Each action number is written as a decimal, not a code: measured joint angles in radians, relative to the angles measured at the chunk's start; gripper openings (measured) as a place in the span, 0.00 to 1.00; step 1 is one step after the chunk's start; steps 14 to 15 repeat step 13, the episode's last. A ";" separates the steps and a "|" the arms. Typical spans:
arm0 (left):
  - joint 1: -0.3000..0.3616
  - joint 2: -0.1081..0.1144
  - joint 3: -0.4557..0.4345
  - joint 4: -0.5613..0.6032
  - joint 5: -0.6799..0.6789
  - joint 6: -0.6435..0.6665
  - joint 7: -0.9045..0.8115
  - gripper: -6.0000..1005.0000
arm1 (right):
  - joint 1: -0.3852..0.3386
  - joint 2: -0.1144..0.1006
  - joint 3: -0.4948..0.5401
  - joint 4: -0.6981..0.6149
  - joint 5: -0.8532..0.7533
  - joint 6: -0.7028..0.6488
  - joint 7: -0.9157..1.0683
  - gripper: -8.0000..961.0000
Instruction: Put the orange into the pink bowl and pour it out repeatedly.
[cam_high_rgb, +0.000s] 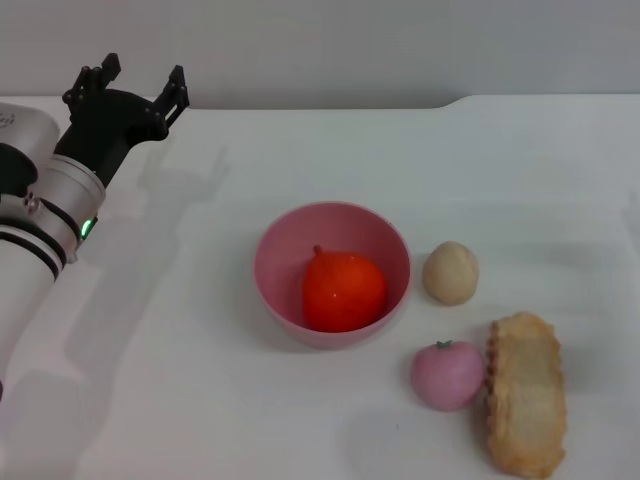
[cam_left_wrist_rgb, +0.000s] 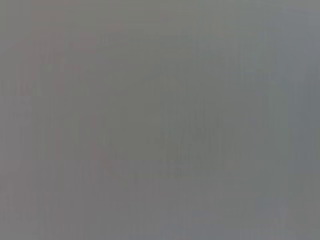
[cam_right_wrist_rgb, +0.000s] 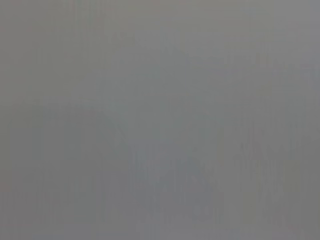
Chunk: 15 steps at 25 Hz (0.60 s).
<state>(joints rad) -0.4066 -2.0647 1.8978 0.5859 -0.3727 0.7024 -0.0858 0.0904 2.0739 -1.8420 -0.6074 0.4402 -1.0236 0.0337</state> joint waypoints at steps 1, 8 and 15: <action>0.000 0.000 0.001 0.000 0.000 0.000 0.000 0.80 | -0.001 0.001 0.000 0.000 0.000 -0.001 0.000 0.82; 0.001 0.000 0.004 0.000 0.000 0.000 0.000 0.80 | -0.006 0.002 0.000 0.001 0.000 -0.001 0.000 0.82; 0.003 0.000 0.015 0.000 0.000 0.000 0.000 0.80 | -0.008 0.003 0.000 0.002 0.000 -0.002 0.000 0.82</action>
